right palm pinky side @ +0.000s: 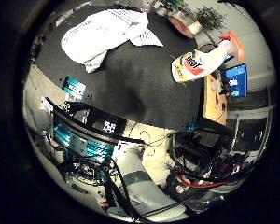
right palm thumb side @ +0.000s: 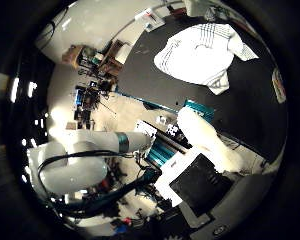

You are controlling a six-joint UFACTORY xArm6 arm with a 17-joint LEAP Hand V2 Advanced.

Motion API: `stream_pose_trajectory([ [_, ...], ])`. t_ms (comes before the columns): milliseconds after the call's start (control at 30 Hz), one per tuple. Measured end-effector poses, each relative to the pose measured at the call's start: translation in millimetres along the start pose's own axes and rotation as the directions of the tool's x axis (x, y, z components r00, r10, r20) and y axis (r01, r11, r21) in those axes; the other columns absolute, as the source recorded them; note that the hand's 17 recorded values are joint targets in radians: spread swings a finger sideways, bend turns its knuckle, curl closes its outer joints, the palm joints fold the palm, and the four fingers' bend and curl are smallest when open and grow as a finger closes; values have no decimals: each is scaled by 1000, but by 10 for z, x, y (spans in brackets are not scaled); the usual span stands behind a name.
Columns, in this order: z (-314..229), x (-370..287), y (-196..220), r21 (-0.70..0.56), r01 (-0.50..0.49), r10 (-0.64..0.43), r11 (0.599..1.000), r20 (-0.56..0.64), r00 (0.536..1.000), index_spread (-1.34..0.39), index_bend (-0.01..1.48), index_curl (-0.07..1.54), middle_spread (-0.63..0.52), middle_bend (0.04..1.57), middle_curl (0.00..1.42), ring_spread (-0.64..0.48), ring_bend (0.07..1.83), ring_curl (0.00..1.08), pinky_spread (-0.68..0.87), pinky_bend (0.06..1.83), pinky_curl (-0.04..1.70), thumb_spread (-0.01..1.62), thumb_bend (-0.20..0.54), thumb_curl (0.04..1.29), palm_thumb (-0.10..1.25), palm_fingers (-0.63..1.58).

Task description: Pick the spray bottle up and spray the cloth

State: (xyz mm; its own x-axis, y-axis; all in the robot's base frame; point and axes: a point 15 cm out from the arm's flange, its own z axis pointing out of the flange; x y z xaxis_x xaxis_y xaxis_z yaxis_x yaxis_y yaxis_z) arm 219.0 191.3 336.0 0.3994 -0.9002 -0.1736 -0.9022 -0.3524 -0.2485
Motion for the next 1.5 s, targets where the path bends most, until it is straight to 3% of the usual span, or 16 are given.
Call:
stream_pose_trajectory([
  [333,-573,156,-88,142,-23,26,990,-20,999,-264,195,376,137,183,265,298,335,196,678,769,112,1056,-24,547,717,362],
  [667,-1212,656,-106,330,-67,104,942,-98,990,-272,185,360,123,186,271,291,337,192,682,787,110,1035,-23,536,704,371],
  [933,-1479,1042,-62,374,-106,182,921,-172,968,-245,184,347,146,181,270,301,325,194,681,841,119,1033,-25,516,675,316],
  [1367,-2145,1358,-338,628,-99,290,772,-210,934,-223,184,340,169,182,272,318,323,203,664,876,124,1039,-26,490,618,276],
  [1500,-2429,1553,-435,715,-82,345,694,-231,910,-221,181,337,170,183,273,319,327,207,661,900,129,1044,-28,483,599,270],
])
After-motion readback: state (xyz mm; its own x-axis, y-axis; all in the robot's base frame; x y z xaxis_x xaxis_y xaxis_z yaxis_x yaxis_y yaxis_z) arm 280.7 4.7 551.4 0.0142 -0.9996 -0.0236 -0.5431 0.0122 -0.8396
